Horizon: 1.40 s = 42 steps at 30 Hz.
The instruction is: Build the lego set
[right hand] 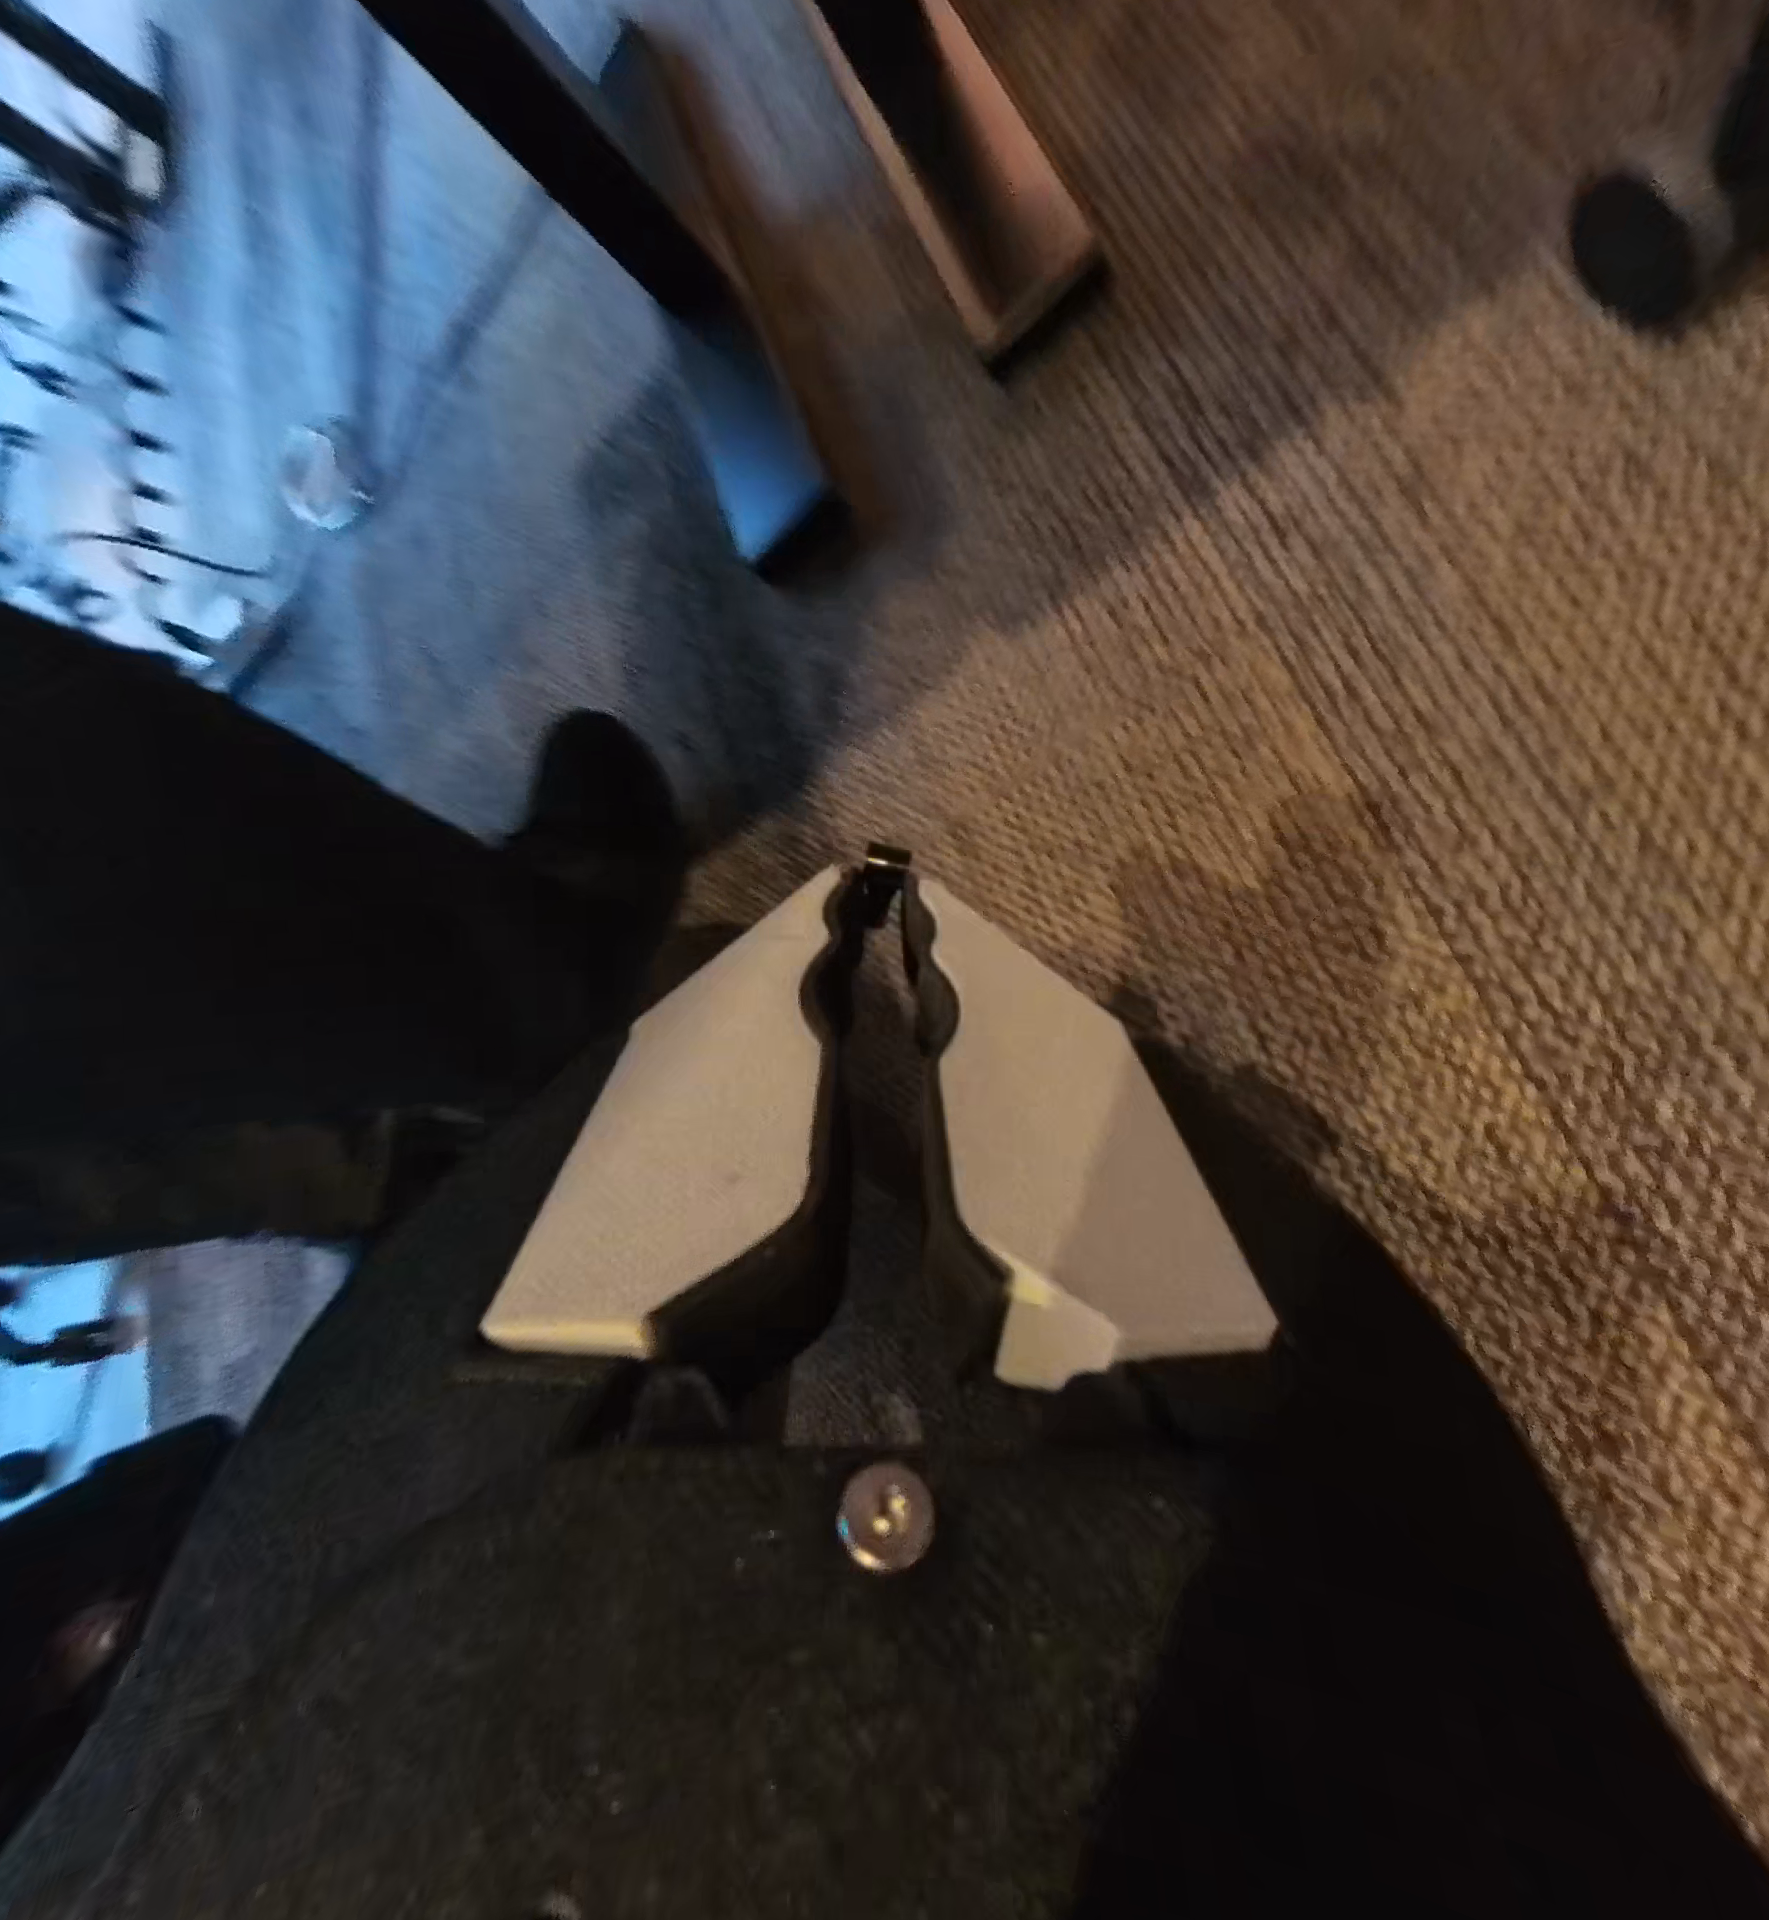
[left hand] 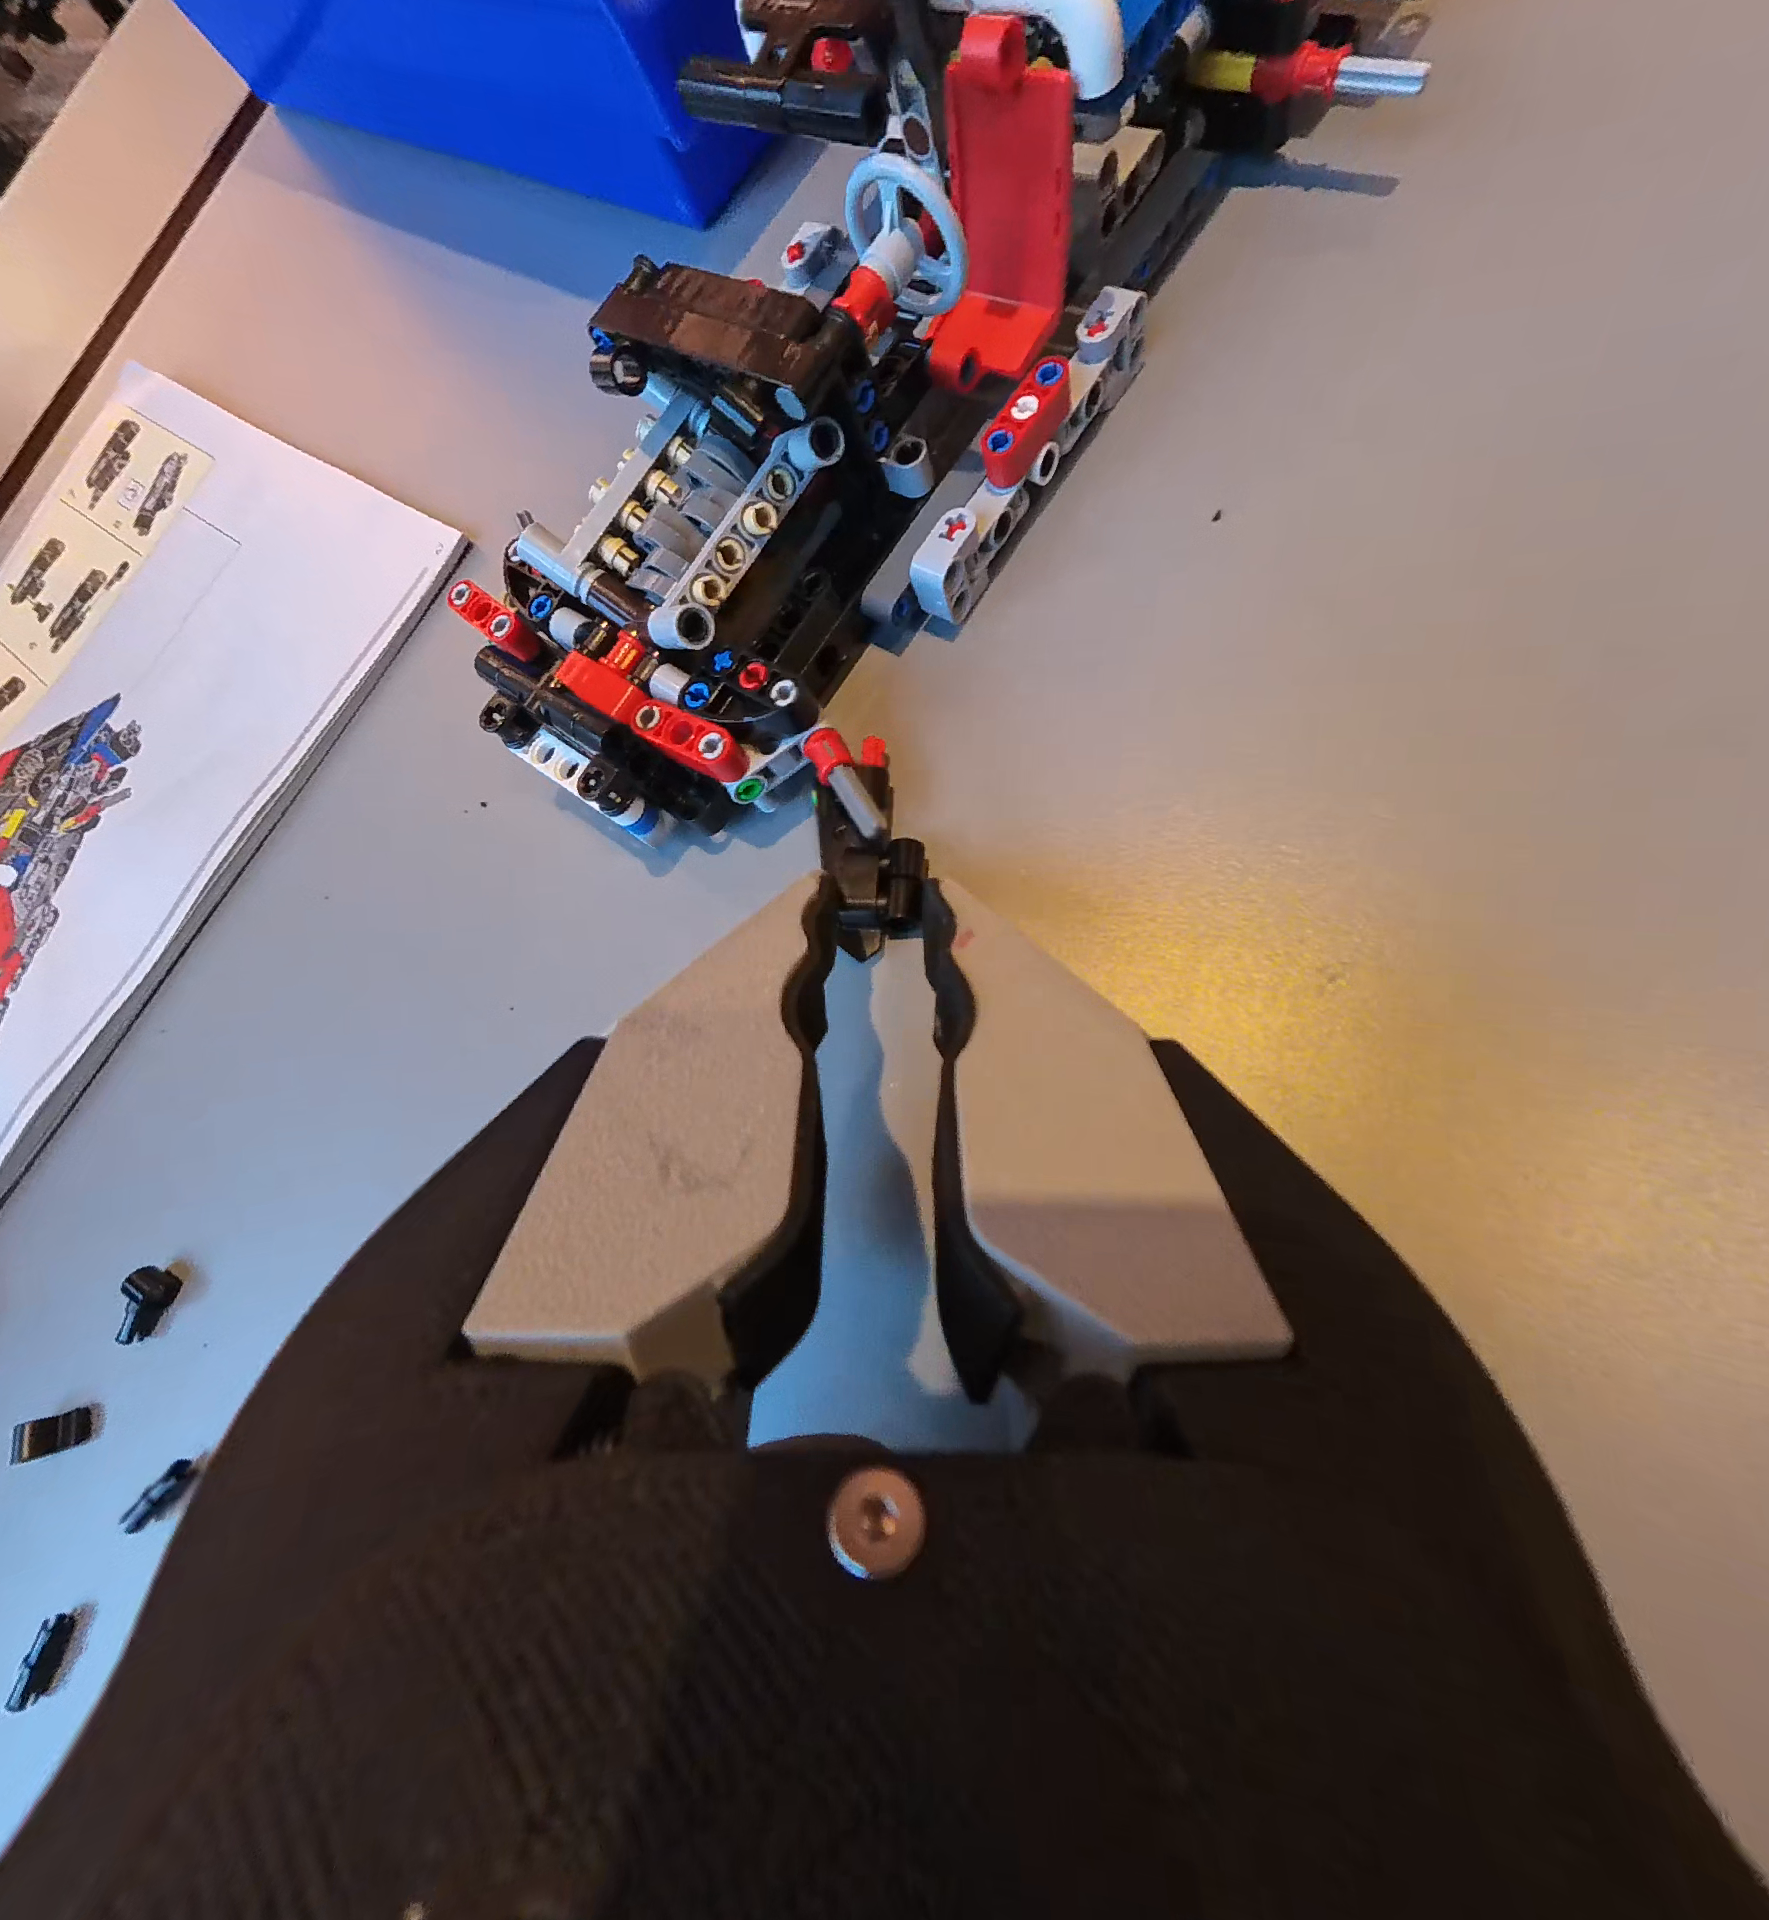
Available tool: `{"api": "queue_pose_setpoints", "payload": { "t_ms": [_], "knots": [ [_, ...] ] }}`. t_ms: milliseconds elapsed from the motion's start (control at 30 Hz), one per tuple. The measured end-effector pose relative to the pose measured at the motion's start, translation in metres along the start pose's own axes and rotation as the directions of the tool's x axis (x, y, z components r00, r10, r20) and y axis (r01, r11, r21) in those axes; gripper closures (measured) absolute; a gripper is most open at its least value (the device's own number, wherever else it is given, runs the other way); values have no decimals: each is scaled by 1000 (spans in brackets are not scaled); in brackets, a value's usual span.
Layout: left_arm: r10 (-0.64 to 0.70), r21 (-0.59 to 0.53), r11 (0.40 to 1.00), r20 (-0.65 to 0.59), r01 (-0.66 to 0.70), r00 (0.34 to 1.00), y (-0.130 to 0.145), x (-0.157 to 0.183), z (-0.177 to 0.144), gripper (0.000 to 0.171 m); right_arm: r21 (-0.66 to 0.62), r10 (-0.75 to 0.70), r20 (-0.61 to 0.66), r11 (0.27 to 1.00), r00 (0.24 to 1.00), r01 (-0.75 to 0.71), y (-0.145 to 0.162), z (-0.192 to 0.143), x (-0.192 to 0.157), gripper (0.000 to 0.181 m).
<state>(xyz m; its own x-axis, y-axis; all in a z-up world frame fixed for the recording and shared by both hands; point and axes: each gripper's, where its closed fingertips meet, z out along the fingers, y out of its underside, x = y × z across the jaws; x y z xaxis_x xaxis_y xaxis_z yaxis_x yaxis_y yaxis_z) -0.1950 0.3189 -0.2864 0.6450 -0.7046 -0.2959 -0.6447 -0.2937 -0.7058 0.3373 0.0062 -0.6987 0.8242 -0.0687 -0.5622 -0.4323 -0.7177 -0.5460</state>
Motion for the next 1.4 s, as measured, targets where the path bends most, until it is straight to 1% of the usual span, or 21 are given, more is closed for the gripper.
{"api": "queue_pose_setpoints", "payload": {
  "t_ms": [33,100,133,200,267,333,400,433,500,567,667,767,900,1033,1233,1333,1400],
  "knots": [
    [9,1,1000,6,-9,1000,0,0,0,159,23,-25,34,999,999,24,-17,-12,-16,177],
    [27,1,1000,23,-27,999,0,0,0,159,79,-118,73,991,990,112,-55,-38,-50,177],
    [35,1,999,30,-35,999,0,0,0,159,104,-187,70,978,980,179,-75,-51,-67,177],
    [36,-3,999,47,-36,998,0,-2,0,159,103,-325,-4,941,946,324,-116,-73,-96,178],
    [34,-5,999,53,-33,998,0,-3,1,159,93,-441,-98,888,892,450,-164,-92,-128,177],
    [28,-5,1000,49,-28,998,0,-3,1,159,96,-551,-194,813,812,574,-217,-110,-168,177],
    [14,-5,1000,37,-14,999,0,-3,1,159,57,-650,-276,724,708,688,-262,-121,-210,177],
    [6,-5,1000,30,-6,1000,0,-3,1,159,61,-691,-298,675,659,735,-281,-125,-236,178],
    [-4,-6,1000,20,4,1000,1,-3,1,159,94,-743,-320,592,588,800,-311,-130,-291,177],
    [-11,-4,1000,5,11,1000,2,-2,0,159,110,-779,-322,533,538,839,-328,-132,-346,177],
    [-11,4,1000,-40,11,999,6,1,-6,159,113,-820,-350,443,453,890,-339,-130,-418,177],
    [14,15,1000,-64,-13,998,14,2,-15,159,135,-849,-341,380,403,915,-339,-121,-483,177],
    [47,26,999,-75,-45,996,27,-1,-29,159,135,-882,-327,311,338,941,-334,-98,-543,177],
    [51,30,998,-91,-48,995,39,-5,-40,159,122,-915,-287,259,284,958,-324,-65,-580,177],
    [28,28,999,-129,-25,991,47,-6,-49,159,116,-955,-200,200,220,973,-313,-9,-611,178],
    [40,41,999,-214,-32,976,49,2,-53,159,144,-978,-56,191,200,971,-293,22,-635,177],
    [39,45,999,-280,-27,959,51,3,-55,159,178,-989,45,149,143,973,-273,39,-658,177]
  ]
}}
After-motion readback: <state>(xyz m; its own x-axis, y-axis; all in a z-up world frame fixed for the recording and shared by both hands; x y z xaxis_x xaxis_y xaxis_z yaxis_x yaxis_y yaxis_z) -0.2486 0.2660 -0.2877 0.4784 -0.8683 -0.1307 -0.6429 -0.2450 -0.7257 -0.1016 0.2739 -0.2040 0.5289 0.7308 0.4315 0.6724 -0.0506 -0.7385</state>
